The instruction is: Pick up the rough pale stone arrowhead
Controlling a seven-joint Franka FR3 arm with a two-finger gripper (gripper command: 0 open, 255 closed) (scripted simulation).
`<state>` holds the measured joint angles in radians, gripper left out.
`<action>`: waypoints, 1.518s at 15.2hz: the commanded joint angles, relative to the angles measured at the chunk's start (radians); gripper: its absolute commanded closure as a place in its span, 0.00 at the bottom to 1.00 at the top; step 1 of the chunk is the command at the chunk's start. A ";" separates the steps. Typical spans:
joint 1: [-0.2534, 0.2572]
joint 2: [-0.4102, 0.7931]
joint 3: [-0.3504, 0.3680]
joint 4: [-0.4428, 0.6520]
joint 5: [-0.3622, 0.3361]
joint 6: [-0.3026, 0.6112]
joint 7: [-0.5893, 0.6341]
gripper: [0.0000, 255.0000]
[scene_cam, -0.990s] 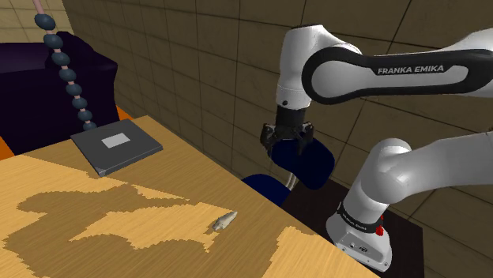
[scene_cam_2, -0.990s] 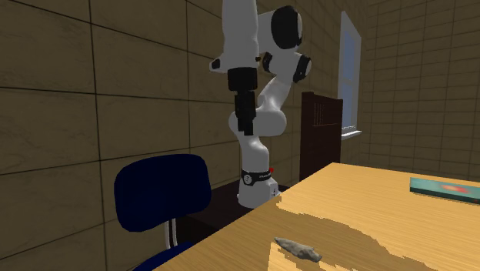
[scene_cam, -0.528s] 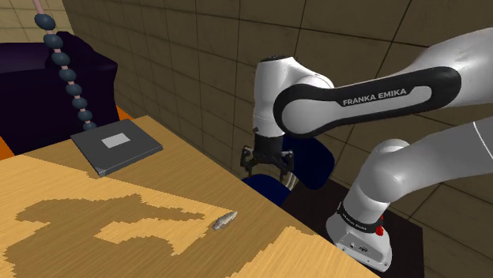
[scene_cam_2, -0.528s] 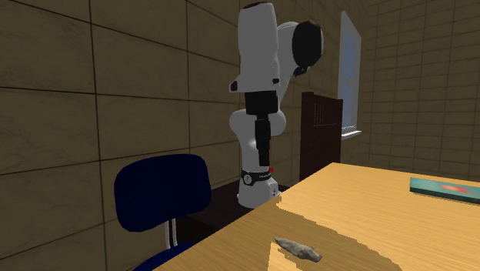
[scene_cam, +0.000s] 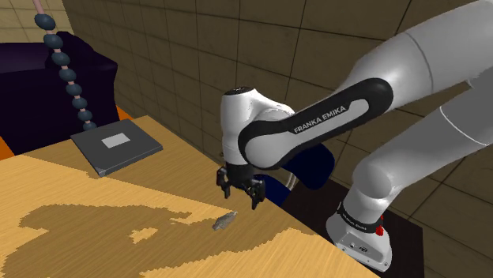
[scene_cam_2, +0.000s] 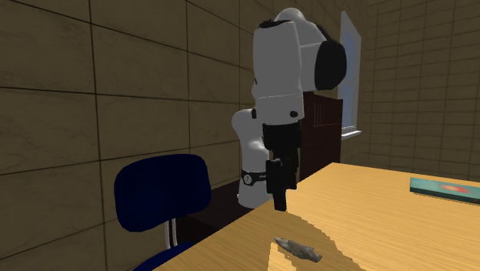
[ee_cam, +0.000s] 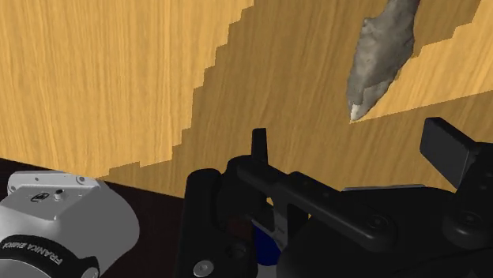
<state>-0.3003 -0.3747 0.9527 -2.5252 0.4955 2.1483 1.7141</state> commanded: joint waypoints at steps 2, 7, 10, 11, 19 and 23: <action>-0.133 0.185 0.154 0.058 -0.104 0.115 0.227 0.00; -0.212 0.424 0.236 0.077 -0.360 0.240 0.484 0.00; -0.181 0.505 0.199 0.068 -0.466 0.287 0.557 0.00; -0.166 0.528 0.181 0.065 -0.498 0.301 0.579 0.00; -0.153 0.542 0.167 0.060 -0.517 0.314 0.591 1.00; -0.155 0.541 0.169 0.064 -0.515 0.309 0.590 1.00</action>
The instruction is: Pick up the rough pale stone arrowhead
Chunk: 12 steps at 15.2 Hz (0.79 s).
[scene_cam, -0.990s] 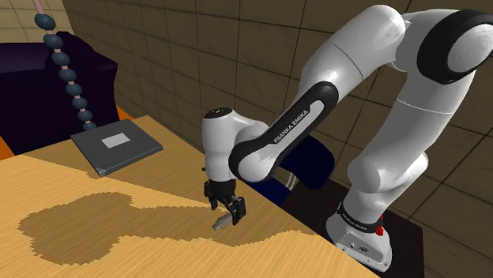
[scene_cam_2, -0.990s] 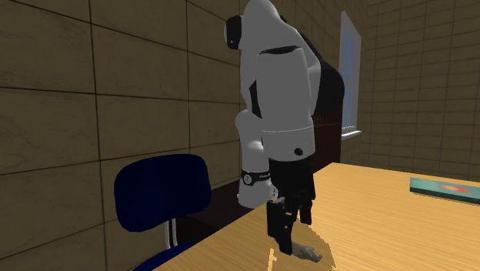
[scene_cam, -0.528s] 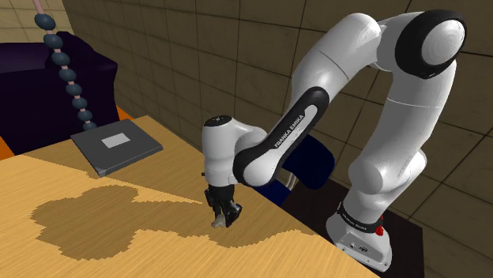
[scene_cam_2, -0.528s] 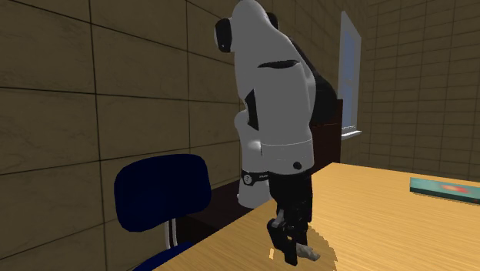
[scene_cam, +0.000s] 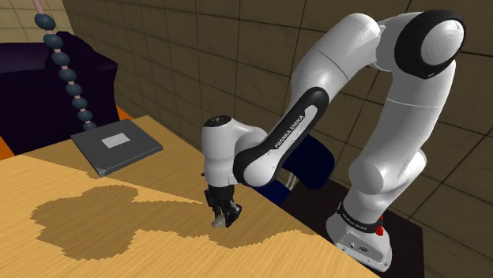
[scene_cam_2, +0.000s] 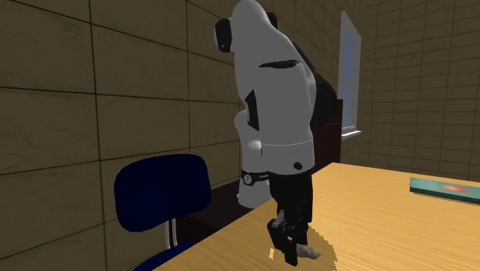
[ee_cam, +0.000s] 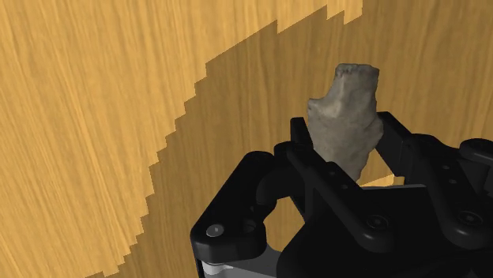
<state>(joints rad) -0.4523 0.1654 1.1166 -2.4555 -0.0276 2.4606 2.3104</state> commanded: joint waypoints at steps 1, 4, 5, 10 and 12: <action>-0.019 -0.022 0.024 -0.003 0.039 -0.017 -0.027 1.00; -0.063 -0.099 0.075 0.005 0.140 -0.063 -0.096 1.00; -0.072 -0.127 0.086 0.009 0.177 -0.080 -0.122 1.00; -0.066 -0.267 0.076 0.034 0.336 -0.177 -0.233 1.00; -0.049 -0.310 0.054 0.045 0.376 -0.216 -0.262 1.00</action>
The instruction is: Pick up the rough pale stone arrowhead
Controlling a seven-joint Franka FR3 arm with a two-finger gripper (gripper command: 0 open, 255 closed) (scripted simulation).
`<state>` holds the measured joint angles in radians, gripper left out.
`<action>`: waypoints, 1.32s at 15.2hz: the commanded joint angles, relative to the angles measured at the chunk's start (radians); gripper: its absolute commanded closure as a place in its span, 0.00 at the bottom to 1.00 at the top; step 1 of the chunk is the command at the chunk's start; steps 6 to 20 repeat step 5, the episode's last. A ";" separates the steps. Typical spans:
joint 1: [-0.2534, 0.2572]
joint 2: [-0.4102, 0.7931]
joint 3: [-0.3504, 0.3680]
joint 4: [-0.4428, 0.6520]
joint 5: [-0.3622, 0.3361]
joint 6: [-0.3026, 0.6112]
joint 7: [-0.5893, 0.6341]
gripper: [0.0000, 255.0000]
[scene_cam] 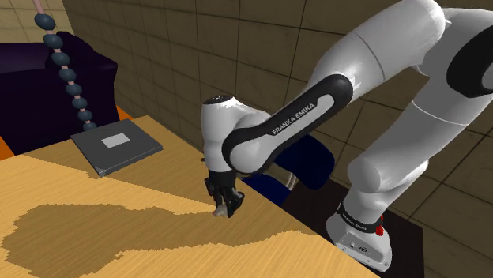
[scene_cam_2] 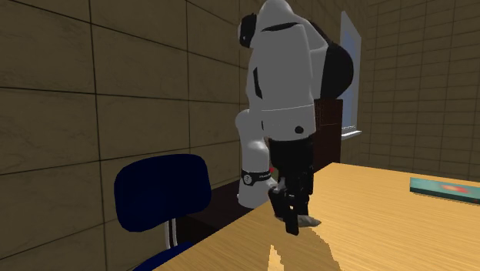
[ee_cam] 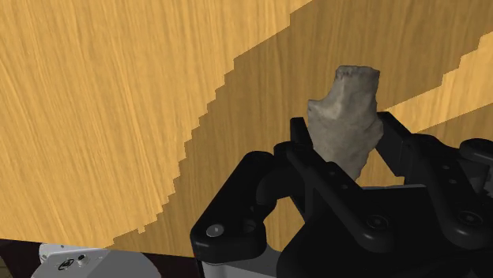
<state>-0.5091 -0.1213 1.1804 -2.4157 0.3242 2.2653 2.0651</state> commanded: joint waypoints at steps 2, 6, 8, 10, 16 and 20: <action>0.025 -0.061 -0.034 0.017 0.054 -0.058 -0.038 1.00; 0.035 -0.080 -0.048 0.024 0.068 -0.080 -0.047 1.00; 0.035 -0.080 -0.048 0.024 0.068 -0.080 -0.047 1.00; 0.035 -0.080 -0.048 0.024 0.068 -0.080 -0.047 1.00; 0.035 -0.080 -0.048 0.024 0.068 -0.080 -0.047 1.00; 0.035 -0.080 -0.048 0.024 0.068 -0.080 -0.047 1.00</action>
